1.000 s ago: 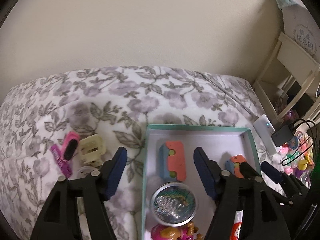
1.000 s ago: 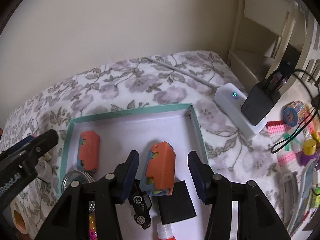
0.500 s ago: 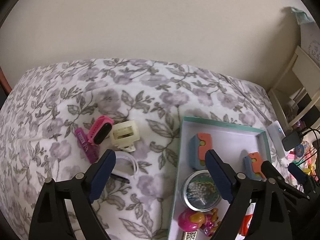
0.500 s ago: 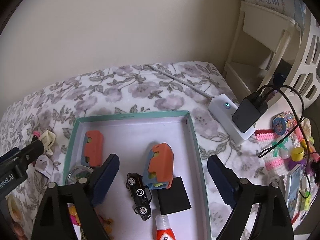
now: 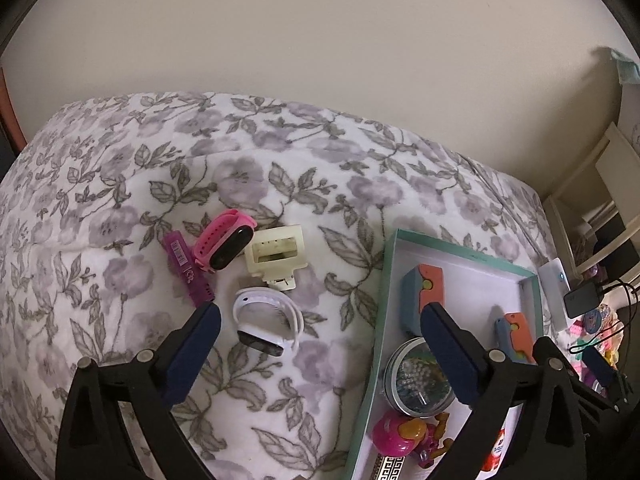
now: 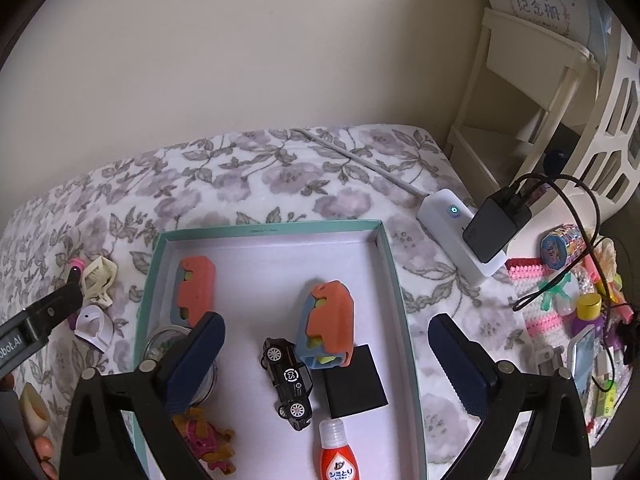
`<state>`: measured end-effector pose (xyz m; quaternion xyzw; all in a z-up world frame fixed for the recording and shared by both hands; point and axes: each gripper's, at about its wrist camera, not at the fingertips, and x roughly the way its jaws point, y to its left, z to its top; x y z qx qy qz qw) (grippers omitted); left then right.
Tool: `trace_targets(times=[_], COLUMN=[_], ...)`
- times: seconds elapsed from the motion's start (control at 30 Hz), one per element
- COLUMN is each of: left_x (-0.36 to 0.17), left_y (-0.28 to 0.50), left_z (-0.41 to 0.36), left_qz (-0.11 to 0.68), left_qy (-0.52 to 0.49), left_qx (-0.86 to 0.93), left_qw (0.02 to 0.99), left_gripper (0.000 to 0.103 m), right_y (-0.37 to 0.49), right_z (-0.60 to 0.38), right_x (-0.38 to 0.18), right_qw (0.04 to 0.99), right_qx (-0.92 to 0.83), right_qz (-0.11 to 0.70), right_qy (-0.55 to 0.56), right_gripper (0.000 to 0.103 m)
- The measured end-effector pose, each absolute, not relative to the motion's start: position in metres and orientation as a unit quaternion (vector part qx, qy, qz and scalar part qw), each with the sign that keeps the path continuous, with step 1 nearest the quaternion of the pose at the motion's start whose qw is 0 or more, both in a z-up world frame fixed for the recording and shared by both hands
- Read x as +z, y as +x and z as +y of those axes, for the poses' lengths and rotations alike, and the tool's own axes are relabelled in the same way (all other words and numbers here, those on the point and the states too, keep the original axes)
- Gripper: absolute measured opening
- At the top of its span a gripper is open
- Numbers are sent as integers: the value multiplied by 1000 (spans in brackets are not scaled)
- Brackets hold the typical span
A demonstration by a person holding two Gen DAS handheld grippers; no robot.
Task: Organize rigid objects
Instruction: 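Move both open tools from the tray toward the items on the bedspread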
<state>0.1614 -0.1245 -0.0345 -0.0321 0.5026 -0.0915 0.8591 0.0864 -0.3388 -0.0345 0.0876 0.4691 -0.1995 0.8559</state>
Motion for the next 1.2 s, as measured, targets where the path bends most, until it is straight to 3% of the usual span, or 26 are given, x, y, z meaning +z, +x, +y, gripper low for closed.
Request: trace_targets(times=[0.43, 1.2], left_x=[-16, -37], left_y=[157, 193], left_z=[-118, -2], left_qz=[486, 536], left_qy=[-17, -40], left_qx=[-95, 11], left_qw=[869, 843], left_gripper=[100, 100], right_y=[89, 123], right_z=[-324, -224], right_x=[-18, -18], right_qw=[870, 893], right_qx=[-175, -19], right_qz=[451, 436], right_qy=[96, 113], right_gripper=[103, 103])
